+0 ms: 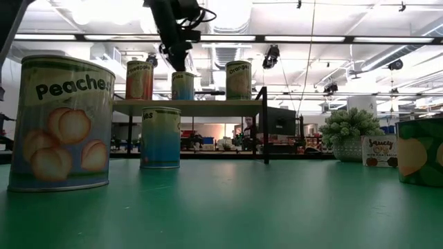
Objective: Pick and place cans onto a shelf
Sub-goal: Put the canned cherries on the shelf
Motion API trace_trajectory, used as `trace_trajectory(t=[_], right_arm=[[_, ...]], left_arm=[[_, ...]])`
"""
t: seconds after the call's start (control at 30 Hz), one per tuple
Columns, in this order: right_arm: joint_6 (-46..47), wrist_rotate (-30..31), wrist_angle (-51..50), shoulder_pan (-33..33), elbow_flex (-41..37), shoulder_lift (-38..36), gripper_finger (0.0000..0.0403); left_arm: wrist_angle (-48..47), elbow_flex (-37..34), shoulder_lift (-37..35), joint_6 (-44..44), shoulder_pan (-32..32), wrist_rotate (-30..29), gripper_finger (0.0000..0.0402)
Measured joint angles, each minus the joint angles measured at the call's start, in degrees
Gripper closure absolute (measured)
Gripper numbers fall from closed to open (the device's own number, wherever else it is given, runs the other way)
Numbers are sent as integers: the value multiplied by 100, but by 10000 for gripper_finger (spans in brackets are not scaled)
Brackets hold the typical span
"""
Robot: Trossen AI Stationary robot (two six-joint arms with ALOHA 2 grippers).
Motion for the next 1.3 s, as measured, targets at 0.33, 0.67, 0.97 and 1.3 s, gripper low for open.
trace_trajectory(t=[0.33, 0.67, 0.97, 1.3], right_arm=[[-180, 29, 26, 0, -2, -1, 78], [-173, 308, -20, -2, -2, -1, 78], [-176, 310, -20, -2, -2, -1, 78], [-176, 313, -22, -2, -2, -1, 78]], left_arm=[[-449, -92, -12, -434, 15, -1283, 402], [-1014, -84, -17, -882, 20, -1679, 401], [-1291, -84, -23, -1145, 20, -1770, 401], [-1520, -93, -155, -1347, 18, -1701, 402]])
